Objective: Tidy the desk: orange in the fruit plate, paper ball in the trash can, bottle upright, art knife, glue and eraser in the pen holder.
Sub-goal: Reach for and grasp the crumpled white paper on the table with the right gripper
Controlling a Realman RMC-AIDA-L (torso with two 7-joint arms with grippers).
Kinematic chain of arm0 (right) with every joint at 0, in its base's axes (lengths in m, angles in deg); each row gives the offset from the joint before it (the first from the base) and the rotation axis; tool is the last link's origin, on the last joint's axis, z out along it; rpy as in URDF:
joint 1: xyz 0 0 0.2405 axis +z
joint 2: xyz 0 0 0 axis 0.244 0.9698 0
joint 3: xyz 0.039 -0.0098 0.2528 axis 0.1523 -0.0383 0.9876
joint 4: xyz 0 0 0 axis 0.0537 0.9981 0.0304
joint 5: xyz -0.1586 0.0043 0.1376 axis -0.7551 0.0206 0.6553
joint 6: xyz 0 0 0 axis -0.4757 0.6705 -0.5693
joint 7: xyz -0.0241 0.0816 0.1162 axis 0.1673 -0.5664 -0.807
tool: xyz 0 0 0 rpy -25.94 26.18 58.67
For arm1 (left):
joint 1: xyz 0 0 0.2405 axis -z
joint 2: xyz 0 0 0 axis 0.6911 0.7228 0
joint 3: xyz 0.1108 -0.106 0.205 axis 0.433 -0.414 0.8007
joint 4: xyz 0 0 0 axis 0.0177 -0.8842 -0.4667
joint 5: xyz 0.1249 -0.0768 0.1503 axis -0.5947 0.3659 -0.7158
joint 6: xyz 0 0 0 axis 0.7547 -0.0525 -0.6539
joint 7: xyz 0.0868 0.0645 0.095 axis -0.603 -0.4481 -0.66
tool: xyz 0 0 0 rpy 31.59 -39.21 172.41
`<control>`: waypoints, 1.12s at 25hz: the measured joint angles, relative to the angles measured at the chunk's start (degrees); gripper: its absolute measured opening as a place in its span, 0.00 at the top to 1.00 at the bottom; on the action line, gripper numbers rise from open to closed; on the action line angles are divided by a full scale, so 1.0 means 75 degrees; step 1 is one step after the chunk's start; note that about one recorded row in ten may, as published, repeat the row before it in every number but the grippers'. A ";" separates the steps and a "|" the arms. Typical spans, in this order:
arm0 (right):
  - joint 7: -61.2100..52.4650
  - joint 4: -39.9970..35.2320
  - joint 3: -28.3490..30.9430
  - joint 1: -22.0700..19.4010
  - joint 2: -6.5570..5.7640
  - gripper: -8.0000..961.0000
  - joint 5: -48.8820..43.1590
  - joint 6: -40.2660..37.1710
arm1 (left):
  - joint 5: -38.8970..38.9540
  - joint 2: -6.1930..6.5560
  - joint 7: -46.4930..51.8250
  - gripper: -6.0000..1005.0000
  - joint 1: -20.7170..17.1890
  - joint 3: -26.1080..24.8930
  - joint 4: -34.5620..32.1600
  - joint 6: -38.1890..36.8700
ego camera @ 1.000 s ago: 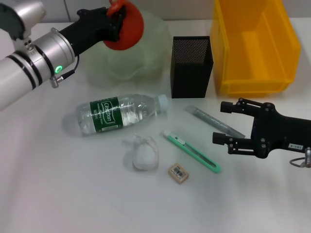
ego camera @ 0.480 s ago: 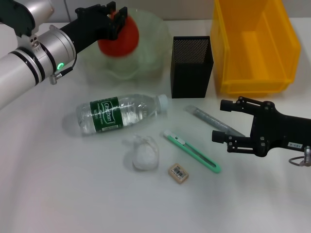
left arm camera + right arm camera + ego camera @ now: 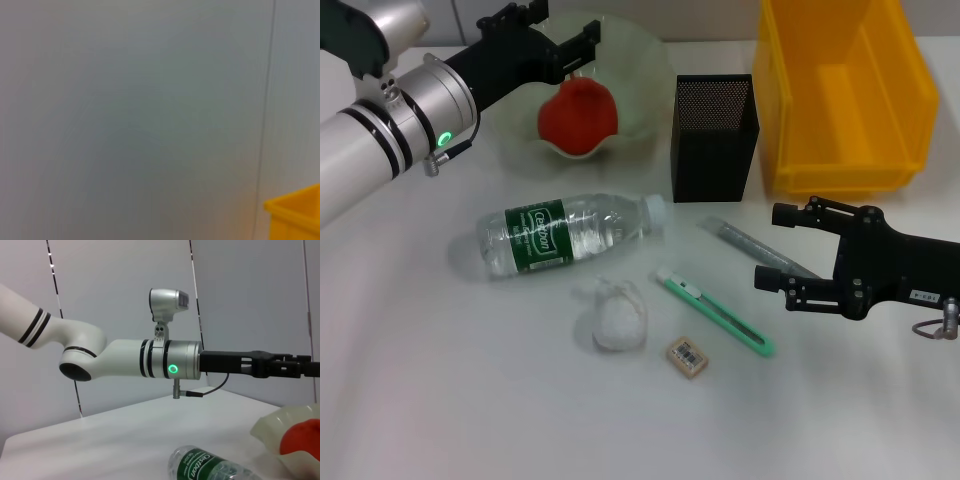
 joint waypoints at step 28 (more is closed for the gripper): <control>-0.0099 0.0000 -0.0051 0.0365 -0.0026 0.15 -0.0058 -0.0009 | -0.2149 0.1095 0.1905 0.15 -0.3547 0.2240 -0.1961 -0.6329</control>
